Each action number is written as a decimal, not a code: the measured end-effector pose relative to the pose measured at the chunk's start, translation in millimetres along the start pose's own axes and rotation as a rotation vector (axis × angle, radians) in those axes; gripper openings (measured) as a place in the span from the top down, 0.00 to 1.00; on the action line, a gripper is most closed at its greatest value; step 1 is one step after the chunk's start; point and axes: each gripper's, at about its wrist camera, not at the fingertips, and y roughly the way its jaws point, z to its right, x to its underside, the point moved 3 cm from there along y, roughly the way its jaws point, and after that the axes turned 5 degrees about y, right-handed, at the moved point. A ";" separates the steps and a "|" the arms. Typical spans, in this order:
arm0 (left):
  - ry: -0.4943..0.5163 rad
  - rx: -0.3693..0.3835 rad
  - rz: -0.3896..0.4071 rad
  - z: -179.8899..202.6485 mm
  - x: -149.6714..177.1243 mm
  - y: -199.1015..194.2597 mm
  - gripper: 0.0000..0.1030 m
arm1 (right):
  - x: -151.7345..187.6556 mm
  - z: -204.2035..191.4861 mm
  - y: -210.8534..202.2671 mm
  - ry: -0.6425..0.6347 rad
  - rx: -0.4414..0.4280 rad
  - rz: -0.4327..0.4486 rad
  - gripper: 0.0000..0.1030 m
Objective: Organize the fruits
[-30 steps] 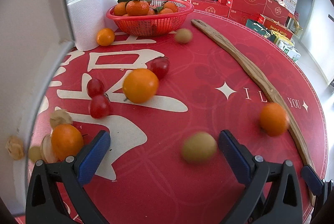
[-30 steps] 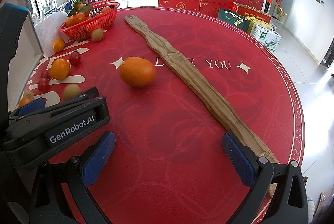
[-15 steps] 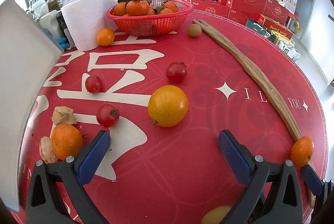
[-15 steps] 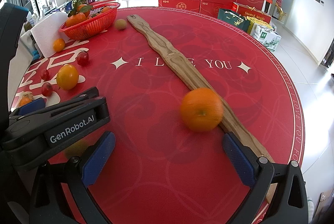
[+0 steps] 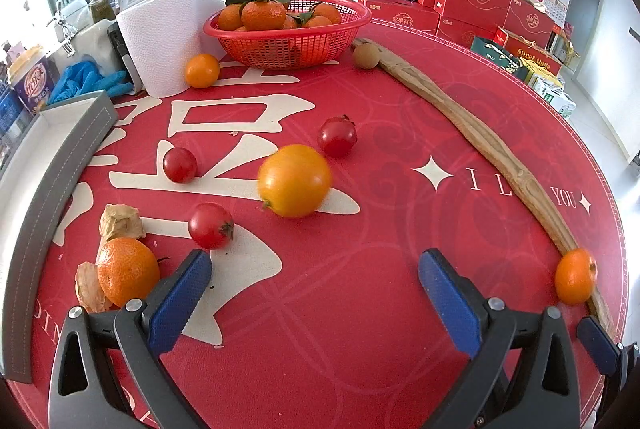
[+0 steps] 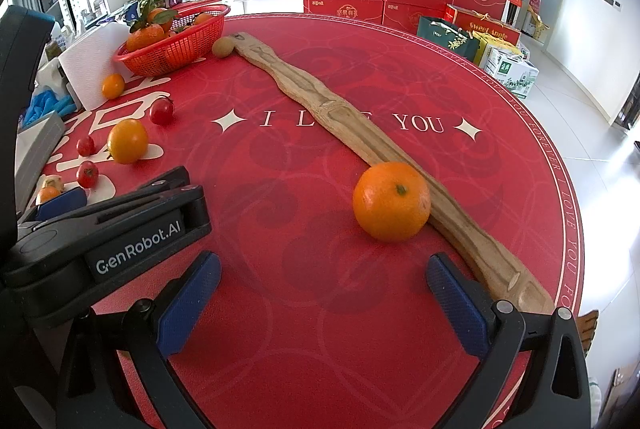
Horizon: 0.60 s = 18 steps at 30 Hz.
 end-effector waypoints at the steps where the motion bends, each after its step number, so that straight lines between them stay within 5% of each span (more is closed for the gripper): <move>1: 0.000 0.000 0.000 0.0 0.0 0.0 0.00 | 0.0 0.0 0.0 0.000 0.000 0.000 0.00; 18: 0.000 0.000 0.000 0.0 0.0 0.0 0.00 | -0.6 -1.4 0.1 -0.003 -0.003 0.000 0.00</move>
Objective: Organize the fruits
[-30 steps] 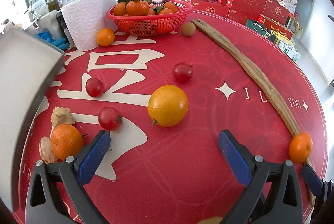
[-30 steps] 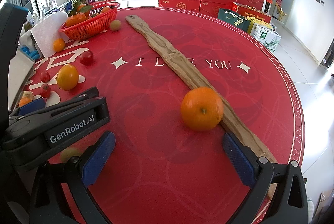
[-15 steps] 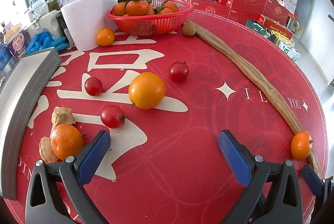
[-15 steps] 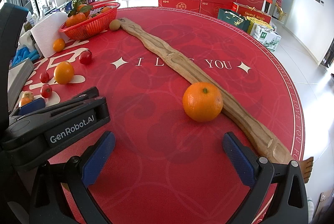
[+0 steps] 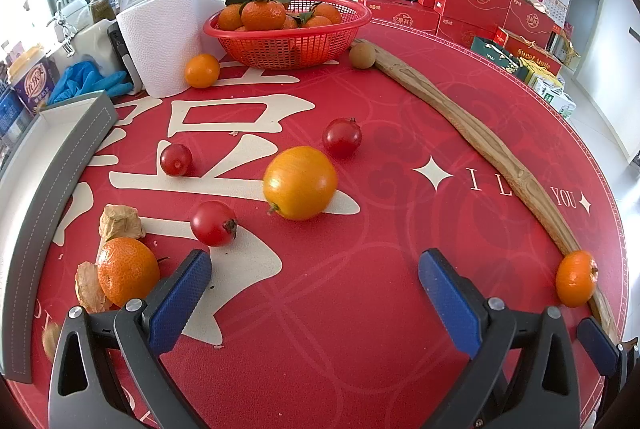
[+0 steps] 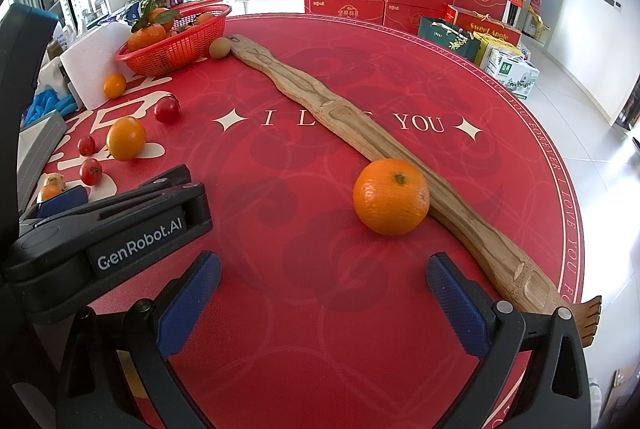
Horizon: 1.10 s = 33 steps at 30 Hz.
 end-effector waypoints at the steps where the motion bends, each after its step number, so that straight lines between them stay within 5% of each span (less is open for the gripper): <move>1: 0.000 0.000 0.000 0.0 0.0 0.0 0.00 | 0.1 0.2 0.0 0.000 0.000 0.000 0.00; 15: -0.010 -0.006 -0.016 -0.3 5.4 -3.0 0.00 | 0.0 0.5 -0.3 0.000 0.000 -0.001 0.00; 19: 0.051 0.047 -0.046 -6.9 -5.8 0.6 0.00 | -0.1 0.3 -0.2 -0.001 -0.001 -0.001 0.00; 24: 0.031 0.028 0.149 -44.9 -9.9 -63.7 0.00 | -0.2 0.1 0.2 -0.001 -0.001 -0.001 0.00; 30: 0.047 0.015 0.105 -100.1 30.3 -80.9 0.00 | 1.3 0.4 -2.1 0.004 -0.026 -0.003 0.00; 33: 0.014 0.031 0.130 -111.6 55.6 -73.2 0.00 | 10.3 -2.6 -13.9 0.020 -0.134 0.007 0.00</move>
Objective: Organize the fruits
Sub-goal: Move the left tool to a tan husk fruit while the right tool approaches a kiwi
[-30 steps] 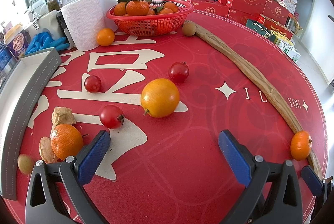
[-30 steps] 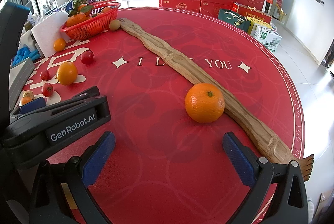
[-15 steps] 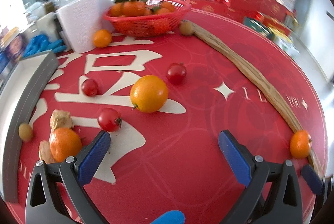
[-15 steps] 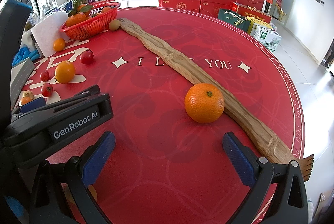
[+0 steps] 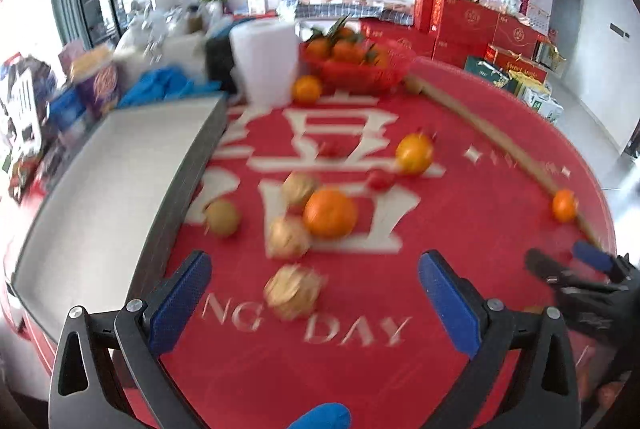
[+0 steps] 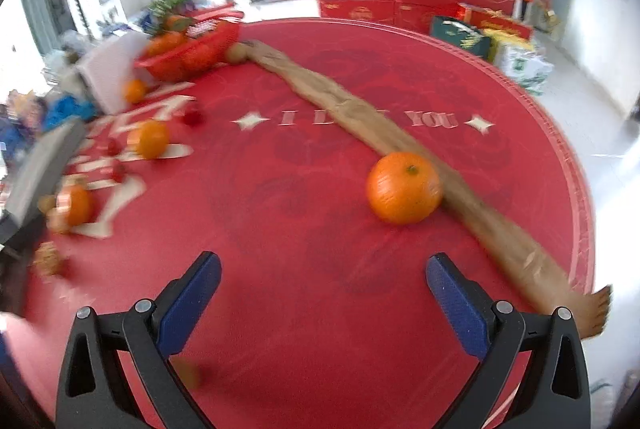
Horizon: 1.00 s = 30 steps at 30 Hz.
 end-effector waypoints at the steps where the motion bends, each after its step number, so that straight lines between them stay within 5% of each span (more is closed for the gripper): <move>1: -0.011 -0.006 -0.005 -2.5 6.4 4.0 0.00 | 4.1 -3.3 -5.1 -0.002 -0.038 0.002 0.00; 6: -0.022 0.001 -0.061 -2.4 20.5 20.9 0.00 | 26.9 -33.8 -36.0 -0.116 -0.123 0.066 0.00; 11: -0.028 0.008 -0.091 -4.1 23.3 30.2 0.00 | 41.8 -53.0 -31.1 -0.232 -0.067 0.056 0.00; 15: -0.042 0.019 -0.098 -8.0 23.5 28.9 0.00 | 47.4 -52.0 -17.0 -0.229 -0.069 0.002 0.00; 30: -0.010 -0.021 -0.095 -8.1 21.6 24.1 0.00 | 45.0 -51.4 -13.4 -0.233 -0.032 0.017 0.00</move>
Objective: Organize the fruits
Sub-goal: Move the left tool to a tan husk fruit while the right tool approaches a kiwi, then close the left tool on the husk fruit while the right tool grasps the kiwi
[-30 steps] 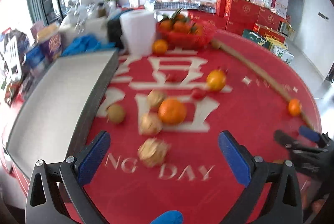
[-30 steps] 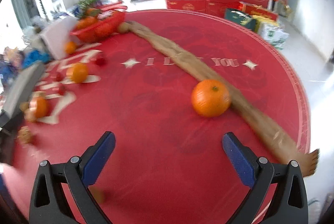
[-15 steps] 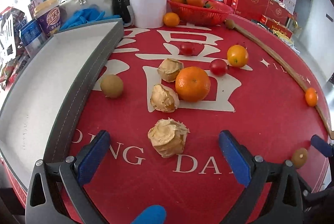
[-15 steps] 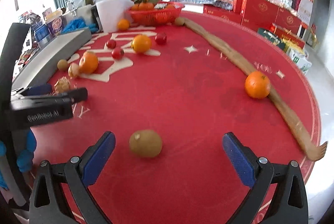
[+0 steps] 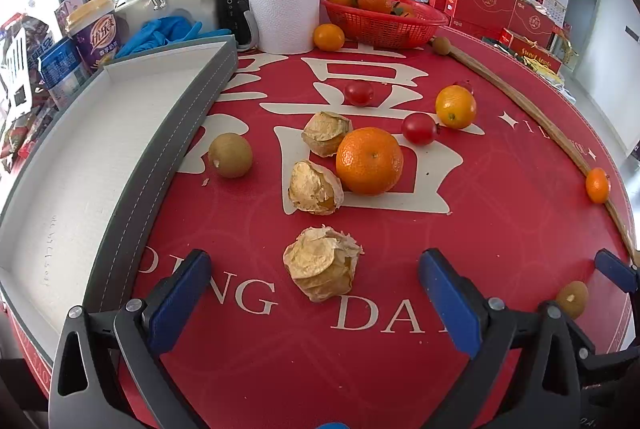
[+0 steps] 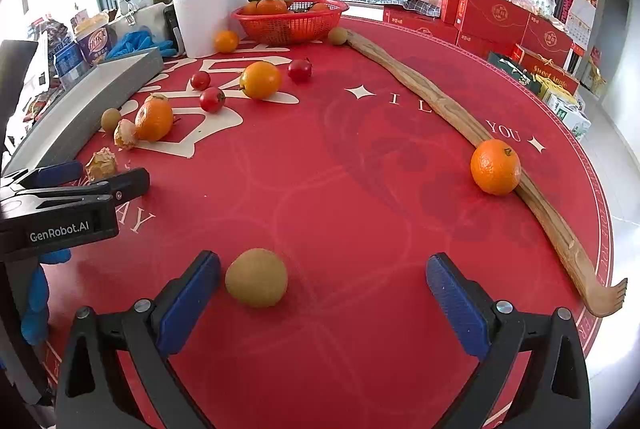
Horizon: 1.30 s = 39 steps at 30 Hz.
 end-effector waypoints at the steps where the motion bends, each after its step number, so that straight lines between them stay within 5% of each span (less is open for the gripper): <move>1: 0.000 0.000 0.000 0.0 0.0 0.0 0.00 | 0.0 0.1 0.0 0.000 0.000 0.000 0.00; 17: 0.025 0.012 0.001 0.3 -0.3 -1.2 0.00 | -0.3 0.7 -0.6 -0.001 0.001 0.002 0.00; 27: 0.031 0.017 0.007 7.6 -4.2 -1.0 0.10 | 0.6 0.4 -0.3 -0.001 0.000 0.001 0.00; 35: 0.026 0.016 0.013 7.9 -3.9 -0.6 0.11 | -7.7 0.1 2.4 0.000 0.009 -0.068 0.00; 39: 0.017 0.010 0.020 5.0 -2.5 -4.6 0.27 | -7.1 -0.5 2.8 0.006 0.016 -0.079 0.00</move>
